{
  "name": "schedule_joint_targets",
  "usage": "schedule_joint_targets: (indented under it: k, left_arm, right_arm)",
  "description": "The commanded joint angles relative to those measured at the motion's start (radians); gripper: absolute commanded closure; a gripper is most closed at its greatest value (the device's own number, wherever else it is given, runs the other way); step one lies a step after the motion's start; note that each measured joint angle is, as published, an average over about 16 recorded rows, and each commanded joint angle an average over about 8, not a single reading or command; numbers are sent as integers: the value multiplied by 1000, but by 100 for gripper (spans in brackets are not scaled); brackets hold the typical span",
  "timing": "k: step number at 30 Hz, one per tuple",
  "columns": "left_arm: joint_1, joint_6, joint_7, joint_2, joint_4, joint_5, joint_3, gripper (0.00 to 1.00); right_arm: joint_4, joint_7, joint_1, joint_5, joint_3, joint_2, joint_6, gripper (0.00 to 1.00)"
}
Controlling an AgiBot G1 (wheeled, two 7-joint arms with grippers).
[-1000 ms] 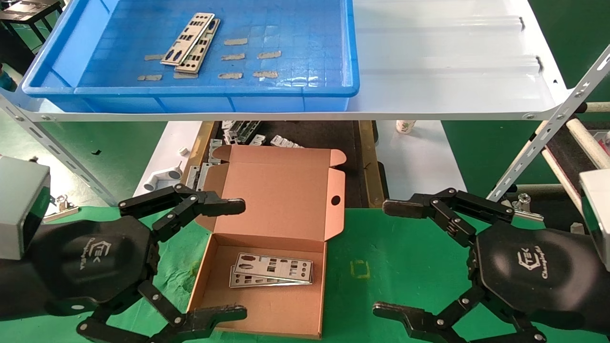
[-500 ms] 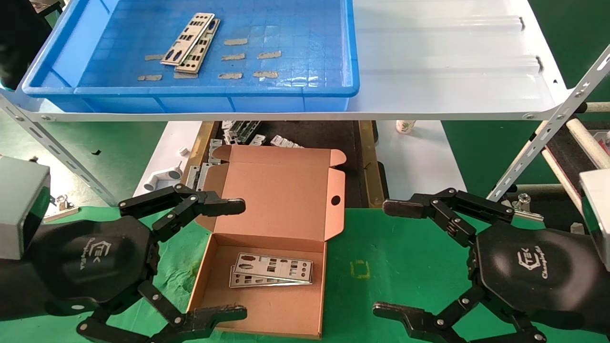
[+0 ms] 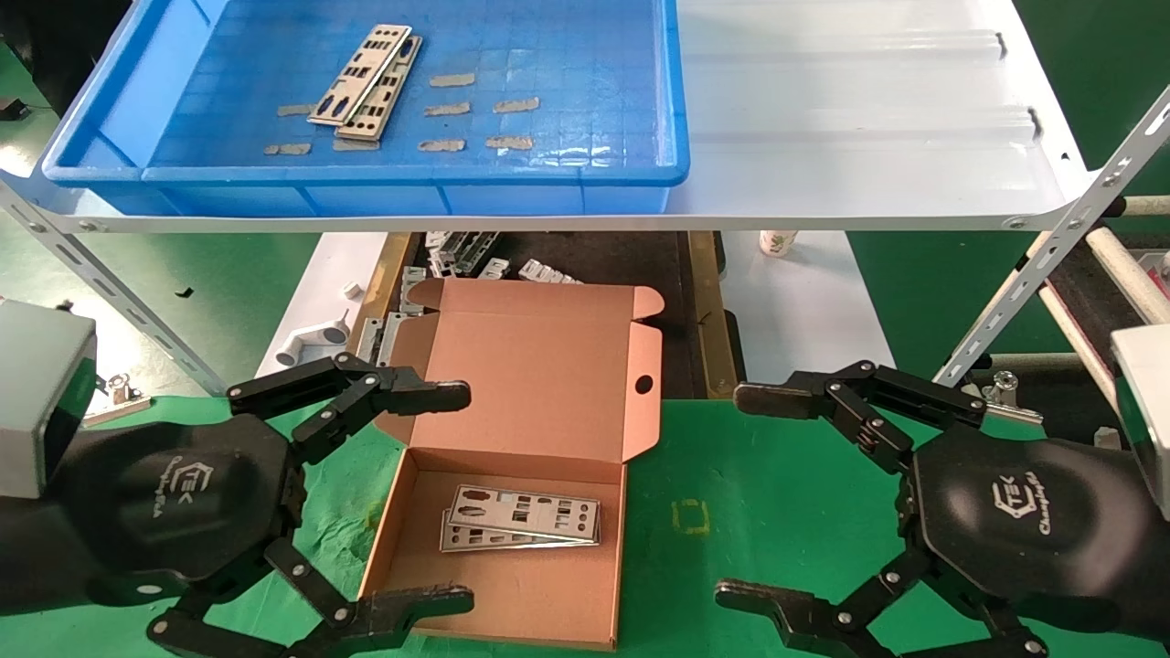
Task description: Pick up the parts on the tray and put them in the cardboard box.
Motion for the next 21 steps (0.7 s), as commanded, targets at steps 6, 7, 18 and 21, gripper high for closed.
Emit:
schedule_joint_targets:
  k: [6,7,18,21]
  left_arm:
    - [0,0,0,0,0,0,0,0]
    - [0,0,0,0,0,0,0,0]
    - [0,0,0,0,0,0,0,0]
    - [0,0,0,0,0,0,0,0]
  right_arm:
    - [0,0,0,0,0,0,0,0]
    - [0,0,0,0,0,0,0,0]
    - [0,0,0,0,0,0,0,0]
    - [0,0,0,0,0,0,0,0]
